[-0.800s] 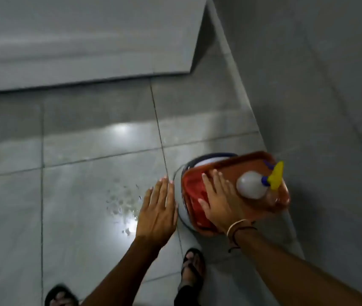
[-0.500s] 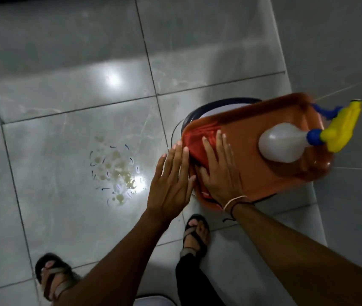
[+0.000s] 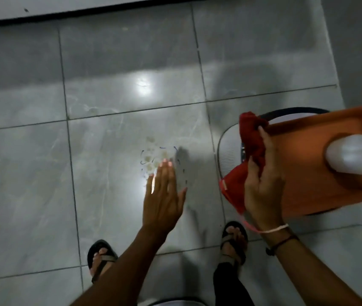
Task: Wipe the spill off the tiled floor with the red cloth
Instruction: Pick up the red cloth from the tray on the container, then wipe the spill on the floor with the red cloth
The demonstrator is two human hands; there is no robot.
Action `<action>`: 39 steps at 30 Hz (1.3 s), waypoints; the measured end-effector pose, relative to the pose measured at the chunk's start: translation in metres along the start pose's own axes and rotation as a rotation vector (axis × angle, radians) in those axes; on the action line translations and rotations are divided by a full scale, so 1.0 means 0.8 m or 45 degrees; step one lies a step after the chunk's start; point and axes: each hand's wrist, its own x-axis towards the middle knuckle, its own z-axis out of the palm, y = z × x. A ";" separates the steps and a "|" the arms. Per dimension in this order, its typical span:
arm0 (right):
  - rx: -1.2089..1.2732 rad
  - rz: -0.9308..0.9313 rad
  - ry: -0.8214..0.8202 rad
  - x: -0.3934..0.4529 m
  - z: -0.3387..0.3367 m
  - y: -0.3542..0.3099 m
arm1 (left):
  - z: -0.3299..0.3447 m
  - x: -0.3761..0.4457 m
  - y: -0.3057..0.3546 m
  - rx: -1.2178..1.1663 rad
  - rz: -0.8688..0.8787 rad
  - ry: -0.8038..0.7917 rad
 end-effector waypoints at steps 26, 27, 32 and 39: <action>-0.637 -1.643 -1.325 -0.113 0.392 0.293 | 0.287 -0.018 -0.417 0.155 -0.029 0.276; -0.604 -1.732 -1.445 -0.140 0.372 0.311 | 0.286 -0.018 -0.417 0.146 -0.024 0.268; -0.503 -2.134 -1.679 -0.079 0.372 0.318 | 0.288 -0.018 -0.418 0.143 -0.019 0.287; -0.837 -0.999 -0.576 0.148 0.462 0.212 | 0.295 -0.019 -0.425 0.133 0.006 0.316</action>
